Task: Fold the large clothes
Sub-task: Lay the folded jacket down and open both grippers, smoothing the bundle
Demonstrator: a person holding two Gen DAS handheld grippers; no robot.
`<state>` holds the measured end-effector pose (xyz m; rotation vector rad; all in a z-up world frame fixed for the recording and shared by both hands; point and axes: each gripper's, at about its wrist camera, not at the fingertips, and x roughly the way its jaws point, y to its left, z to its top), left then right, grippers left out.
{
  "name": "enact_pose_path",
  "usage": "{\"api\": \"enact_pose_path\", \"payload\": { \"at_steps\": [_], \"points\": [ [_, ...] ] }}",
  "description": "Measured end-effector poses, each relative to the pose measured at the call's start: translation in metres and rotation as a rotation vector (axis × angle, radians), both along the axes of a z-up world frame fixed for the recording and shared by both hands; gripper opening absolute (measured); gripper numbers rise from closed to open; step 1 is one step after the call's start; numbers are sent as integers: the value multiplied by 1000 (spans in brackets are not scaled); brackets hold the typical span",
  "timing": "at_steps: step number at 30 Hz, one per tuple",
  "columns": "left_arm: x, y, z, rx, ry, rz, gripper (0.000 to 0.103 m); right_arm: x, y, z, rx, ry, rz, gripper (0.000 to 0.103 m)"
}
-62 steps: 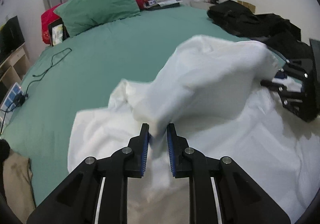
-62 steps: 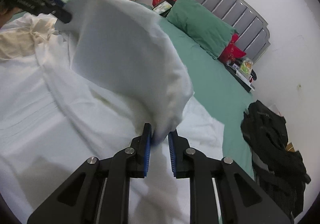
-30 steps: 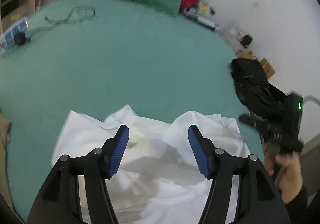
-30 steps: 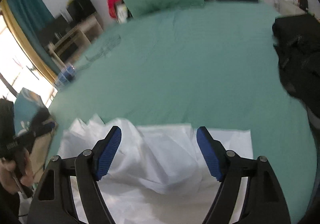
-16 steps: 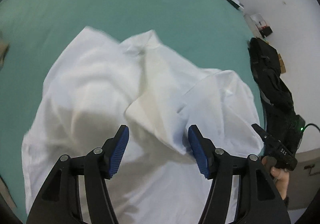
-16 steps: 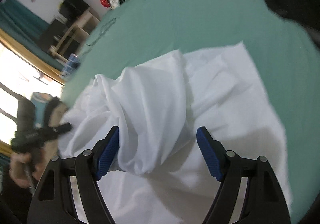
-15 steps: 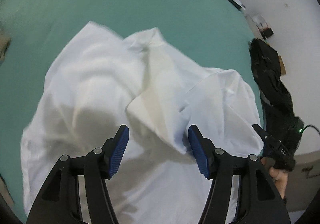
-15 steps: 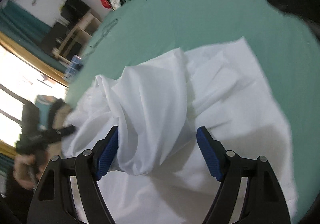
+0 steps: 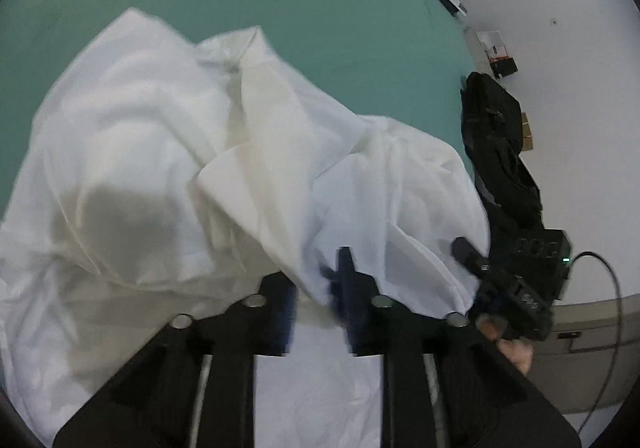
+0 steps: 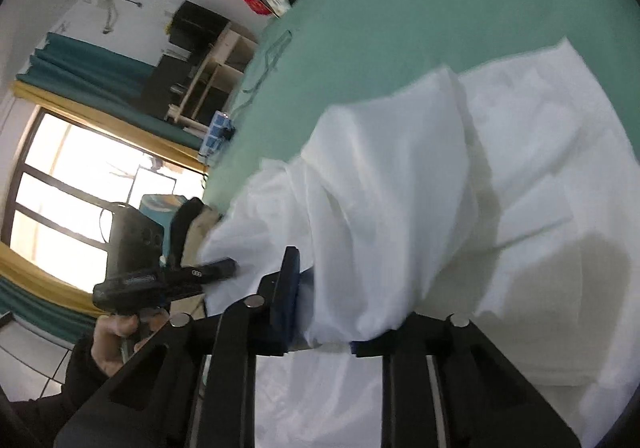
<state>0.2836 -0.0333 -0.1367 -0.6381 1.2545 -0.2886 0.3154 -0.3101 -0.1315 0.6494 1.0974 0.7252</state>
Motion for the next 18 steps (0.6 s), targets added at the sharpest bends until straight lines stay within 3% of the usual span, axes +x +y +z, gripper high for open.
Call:
{"api": "enact_pose_path", "payload": {
  "at_steps": [3,5,8,11,14,18],
  "points": [
    [3,-4,26,62,-127,-6,10,1,-2,20,46,-74,-32,15],
    [3,-3,48,81,-271,8,10,-1,-6,34,64,-144,-49,15],
    [8,-3,58,141,-367,22,12,4,-4,40,67,-212,-83,15],
    [15,-1,30,198,-301,-23,18,9,3,21,-23,-187,-101,15],
    [11,-5,-9,235,-192,-51,23,8,8,-9,-153,-105,-77,16],
    [-9,-2,-26,307,-166,-70,34,-9,9,-27,-307,-93,-43,28]
  ]
}}
